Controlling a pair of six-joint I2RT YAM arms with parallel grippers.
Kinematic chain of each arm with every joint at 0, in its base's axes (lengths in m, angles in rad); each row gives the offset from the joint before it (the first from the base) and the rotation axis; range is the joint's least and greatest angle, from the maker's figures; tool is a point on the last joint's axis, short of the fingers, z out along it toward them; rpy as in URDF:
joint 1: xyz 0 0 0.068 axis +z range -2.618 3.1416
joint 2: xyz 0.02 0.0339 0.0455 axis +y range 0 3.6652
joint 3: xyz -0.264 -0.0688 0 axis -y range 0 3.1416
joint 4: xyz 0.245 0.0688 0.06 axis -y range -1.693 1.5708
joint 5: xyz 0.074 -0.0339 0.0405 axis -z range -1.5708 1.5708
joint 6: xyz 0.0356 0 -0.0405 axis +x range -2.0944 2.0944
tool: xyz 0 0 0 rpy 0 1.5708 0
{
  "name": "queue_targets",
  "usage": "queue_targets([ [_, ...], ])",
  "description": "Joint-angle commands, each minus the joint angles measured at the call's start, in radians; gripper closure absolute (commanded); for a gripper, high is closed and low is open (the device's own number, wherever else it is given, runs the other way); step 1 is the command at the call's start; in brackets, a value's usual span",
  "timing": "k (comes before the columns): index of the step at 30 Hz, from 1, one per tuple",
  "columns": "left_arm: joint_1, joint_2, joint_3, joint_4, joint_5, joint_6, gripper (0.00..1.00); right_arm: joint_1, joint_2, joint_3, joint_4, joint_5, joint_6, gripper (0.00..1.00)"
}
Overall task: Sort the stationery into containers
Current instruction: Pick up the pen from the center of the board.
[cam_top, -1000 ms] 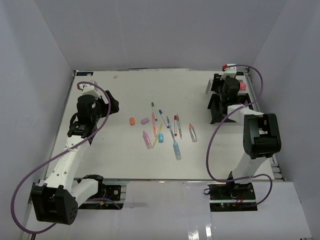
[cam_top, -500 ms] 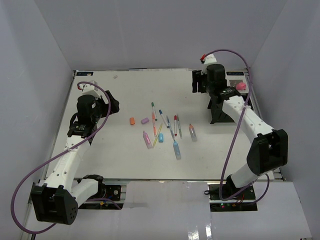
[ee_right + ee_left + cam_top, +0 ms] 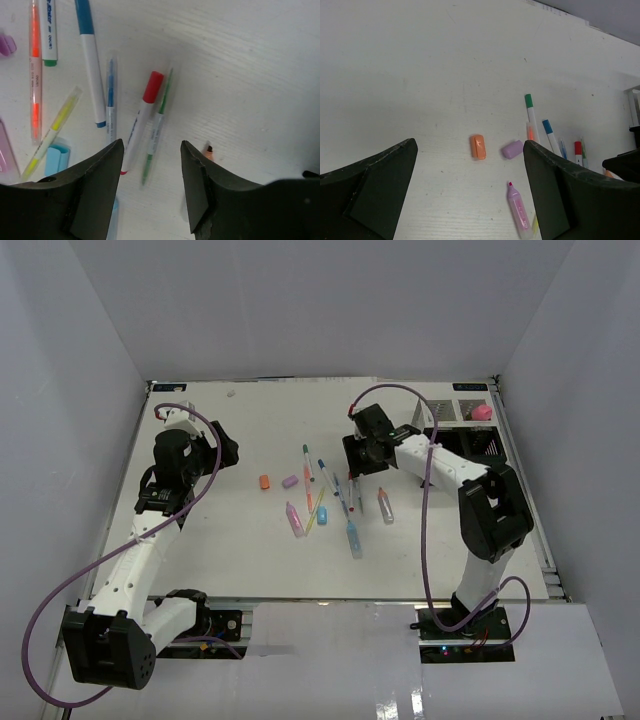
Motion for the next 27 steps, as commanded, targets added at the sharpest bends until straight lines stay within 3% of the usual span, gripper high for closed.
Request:
queue_targets([
  [1,0.004,-0.005,-0.005,-0.001,0.013,-0.005,0.02,0.041,0.027,0.05,-0.015,0.028,0.069,0.45],
  [14,0.003,0.002,-0.003,-0.002,0.013,-0.007,0.02,0.084,0.133,0.05,0.024,0.056,0.194,0.6],
  [27,0.003,0.007,-0.003,-0.005,0.01,-0.005,0.02,0.086,0.211,0.082,0.038,0.083,0.218,0.65],
])
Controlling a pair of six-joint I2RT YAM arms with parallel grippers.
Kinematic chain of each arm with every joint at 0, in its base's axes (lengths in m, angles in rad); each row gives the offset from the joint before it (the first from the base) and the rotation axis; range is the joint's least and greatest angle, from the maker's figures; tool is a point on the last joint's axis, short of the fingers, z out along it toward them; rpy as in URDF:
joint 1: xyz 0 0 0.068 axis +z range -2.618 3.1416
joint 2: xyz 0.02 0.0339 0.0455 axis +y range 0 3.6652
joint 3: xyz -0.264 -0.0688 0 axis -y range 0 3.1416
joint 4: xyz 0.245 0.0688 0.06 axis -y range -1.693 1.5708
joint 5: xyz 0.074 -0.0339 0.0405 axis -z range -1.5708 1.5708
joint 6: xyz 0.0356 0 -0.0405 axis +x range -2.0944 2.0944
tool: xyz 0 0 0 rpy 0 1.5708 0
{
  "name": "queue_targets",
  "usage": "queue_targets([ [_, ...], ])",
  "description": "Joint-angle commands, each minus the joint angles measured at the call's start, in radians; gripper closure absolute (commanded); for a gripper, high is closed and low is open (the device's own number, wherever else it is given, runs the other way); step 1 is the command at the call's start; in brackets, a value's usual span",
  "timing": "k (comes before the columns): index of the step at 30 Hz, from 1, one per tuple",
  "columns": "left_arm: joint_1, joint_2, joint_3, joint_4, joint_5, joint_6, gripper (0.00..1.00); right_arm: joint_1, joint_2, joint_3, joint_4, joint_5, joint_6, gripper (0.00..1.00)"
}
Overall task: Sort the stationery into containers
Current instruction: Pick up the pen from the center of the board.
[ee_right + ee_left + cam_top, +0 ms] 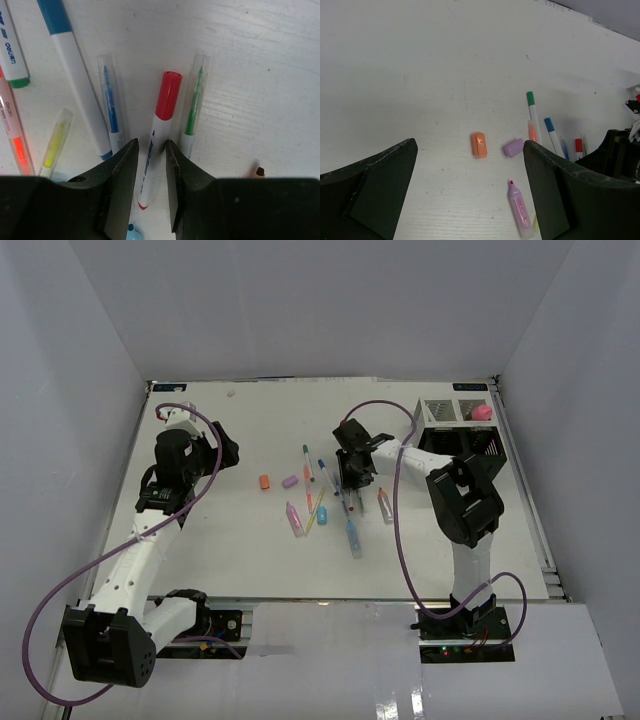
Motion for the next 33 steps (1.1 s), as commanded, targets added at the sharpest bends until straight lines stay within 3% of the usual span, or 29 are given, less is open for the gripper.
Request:
queue_targets([
  [1,0.003,-0.003,-0.003,0.002,0.01,-0.002,0.02,0.004,0.034,0.057,0.024,0.024,0.021,0.65],
  [6,0.003,0.001,-0.003,0.001,0.007,-0.002,0.02,0.002,0.077,0.091,0.021,0.04,0.026,0.67],
  [10,0.003,0.003,-0.003,-0.001,0.005,0.0,0.02,0.004,0.087,0.111,0.021,0.066,0.017,0.8],
  [14,0.004,0.003,-0.003,0.001,0.004,0.0,0.02,0.002,0.084,0.184,0.021,0.072,-0.031,0.86],
  [22,0.003,0.006,-0.005,-0.001,-0.001,0.003,0.02,-0.042,-0.078,0.281,0.124,0.124,-0.164,0.92],
  [25,0.003,0.005,-0.003,-0.001,-0.001,0.003,0.02,-0.114,-0.188,0.203,0.277,0.146,-0.216,0.92],
  [29,0.004,0.005,-0.003,-0.001,-0.001,0.004,0.02,-0.227,-0.348,-0.033,0.632,0.156,-0.296,0.92],
  [33,0.003,0.003,-0.003,-0.001,-0.001,0.004,0.02,-0.339,-0.411,-0.163,0.867,0.155,-0.351,0.92],
])
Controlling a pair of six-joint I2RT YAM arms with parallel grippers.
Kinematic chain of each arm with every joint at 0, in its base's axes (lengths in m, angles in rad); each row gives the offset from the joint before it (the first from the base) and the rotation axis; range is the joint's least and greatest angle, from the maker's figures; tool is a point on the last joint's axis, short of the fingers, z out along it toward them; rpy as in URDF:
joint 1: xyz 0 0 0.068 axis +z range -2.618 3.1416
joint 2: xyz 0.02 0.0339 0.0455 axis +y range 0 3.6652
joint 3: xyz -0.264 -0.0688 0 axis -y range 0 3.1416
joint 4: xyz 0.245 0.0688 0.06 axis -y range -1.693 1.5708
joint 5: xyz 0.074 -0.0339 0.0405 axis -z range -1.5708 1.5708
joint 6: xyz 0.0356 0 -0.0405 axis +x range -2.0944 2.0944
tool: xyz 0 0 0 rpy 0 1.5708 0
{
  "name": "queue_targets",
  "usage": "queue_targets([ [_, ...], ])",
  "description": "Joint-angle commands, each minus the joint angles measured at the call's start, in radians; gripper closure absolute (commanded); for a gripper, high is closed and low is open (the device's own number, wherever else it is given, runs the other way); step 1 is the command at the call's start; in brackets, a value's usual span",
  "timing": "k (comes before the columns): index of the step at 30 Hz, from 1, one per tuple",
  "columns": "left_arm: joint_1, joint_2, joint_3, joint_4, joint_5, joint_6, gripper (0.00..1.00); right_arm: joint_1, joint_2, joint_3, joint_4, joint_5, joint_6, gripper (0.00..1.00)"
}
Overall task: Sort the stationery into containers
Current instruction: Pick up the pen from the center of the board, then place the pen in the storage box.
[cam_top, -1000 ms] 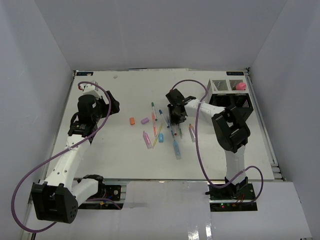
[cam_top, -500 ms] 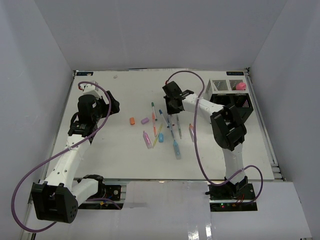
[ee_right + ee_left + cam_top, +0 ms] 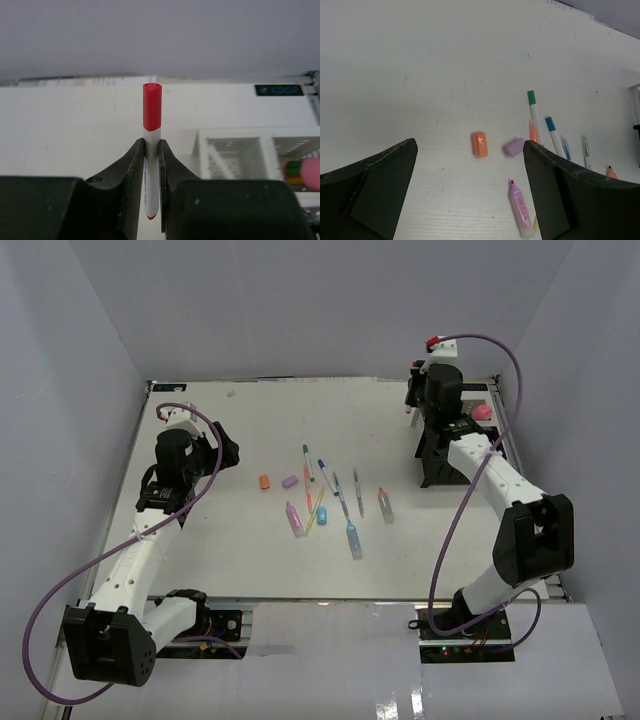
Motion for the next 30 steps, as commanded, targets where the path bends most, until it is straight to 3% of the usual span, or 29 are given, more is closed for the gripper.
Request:
queue_targets([
  [1,0.003,-0.005,-0.003,0.001,0.001,0.004,0.02,-0.079,-0.019,-0.099,0.318,0.022,-0.085,0.92],
  [6,0.003,-0.006,-0.005,0.001,0.0,0.004,0.02,-0.181,0.021,-0.145,0.516,0.029,-0.12,0.92],
  [15,0.003,0.009,-0.005,0.004,0.007,0.008,0.02,-0.253,0.202,-0.113,0.616,-0.02,-0.102,0.89],
  [20,0.003,0.015,-0.005,0.002,0.014,0.008,0.02,-0.253,0.211,-0.183,0.636,-0.02,-0.082,0.8],
  [23,0.003,0.011,-0.005,0.004,0.014,0.007,0.02,-0.253,0.171,-0.24,0.638,-0.033,-0.071,0.72],
  [24,0.004,0.009,-0.005,0.004,0.014,0.007,0.02,-0.253,0.151,-0.249,0.63,-0.043,-0.071,0.64],
  [30,0.003,0.003,-0.005,0.005,0.045,0.004,0.02,-0.227,0.059,-0.237,0.466,-0.1,-0.125,0.51],
])
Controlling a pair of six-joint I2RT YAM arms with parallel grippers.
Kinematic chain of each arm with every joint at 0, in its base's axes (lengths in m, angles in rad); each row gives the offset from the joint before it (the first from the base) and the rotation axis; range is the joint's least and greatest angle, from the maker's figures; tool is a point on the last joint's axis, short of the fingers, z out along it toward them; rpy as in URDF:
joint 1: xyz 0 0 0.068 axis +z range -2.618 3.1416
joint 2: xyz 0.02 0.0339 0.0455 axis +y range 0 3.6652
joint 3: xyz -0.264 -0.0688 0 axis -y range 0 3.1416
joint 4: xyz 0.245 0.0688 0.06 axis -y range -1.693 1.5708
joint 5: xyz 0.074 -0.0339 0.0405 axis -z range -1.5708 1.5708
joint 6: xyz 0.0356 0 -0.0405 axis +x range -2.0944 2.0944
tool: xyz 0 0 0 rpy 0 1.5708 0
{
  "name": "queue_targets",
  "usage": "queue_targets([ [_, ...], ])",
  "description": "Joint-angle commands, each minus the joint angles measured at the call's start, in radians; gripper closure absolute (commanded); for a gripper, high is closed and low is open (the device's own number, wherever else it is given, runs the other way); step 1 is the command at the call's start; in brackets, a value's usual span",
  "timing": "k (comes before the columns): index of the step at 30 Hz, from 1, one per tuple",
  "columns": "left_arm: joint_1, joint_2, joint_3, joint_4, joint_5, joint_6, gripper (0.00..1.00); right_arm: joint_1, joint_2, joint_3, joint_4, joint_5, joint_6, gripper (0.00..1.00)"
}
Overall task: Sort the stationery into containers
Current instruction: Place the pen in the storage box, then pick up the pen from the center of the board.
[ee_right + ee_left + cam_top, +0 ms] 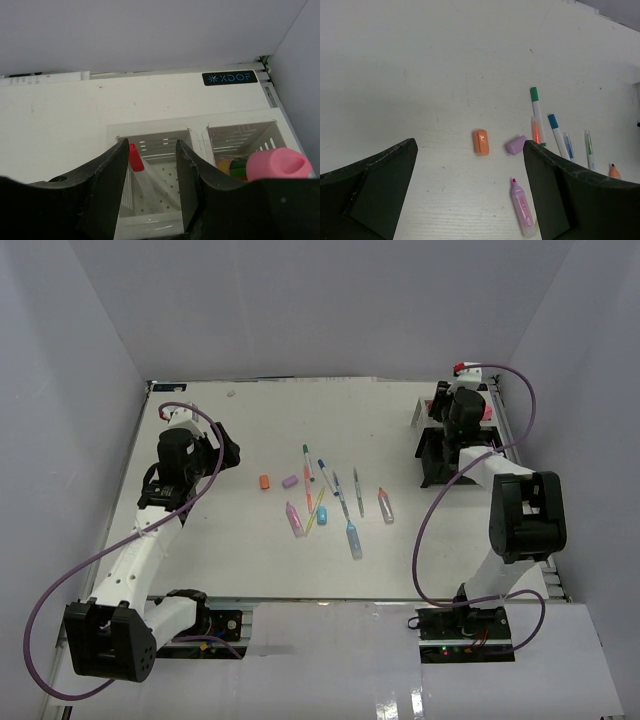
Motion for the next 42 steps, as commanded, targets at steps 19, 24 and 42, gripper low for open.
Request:
queue_targets([
  [19,0.003,-0.031,-0.005,0.005,0.025,0.004,0.02,0.541,0.036,0.493,-1.123,-0.119,0.048,0.47],
  [24,0.003,-0.028,-0.008,0.005,0.025,0.004,0.02,0.597,0.204,0.621,-1.177,-0.116,0.052,0.48],
  [42,0.004,-0.021,-0.005,0.003,0.025,0.005,0.02,0.614,0.504,0.804,-1.168,-0.103,0.048,0.63],
])
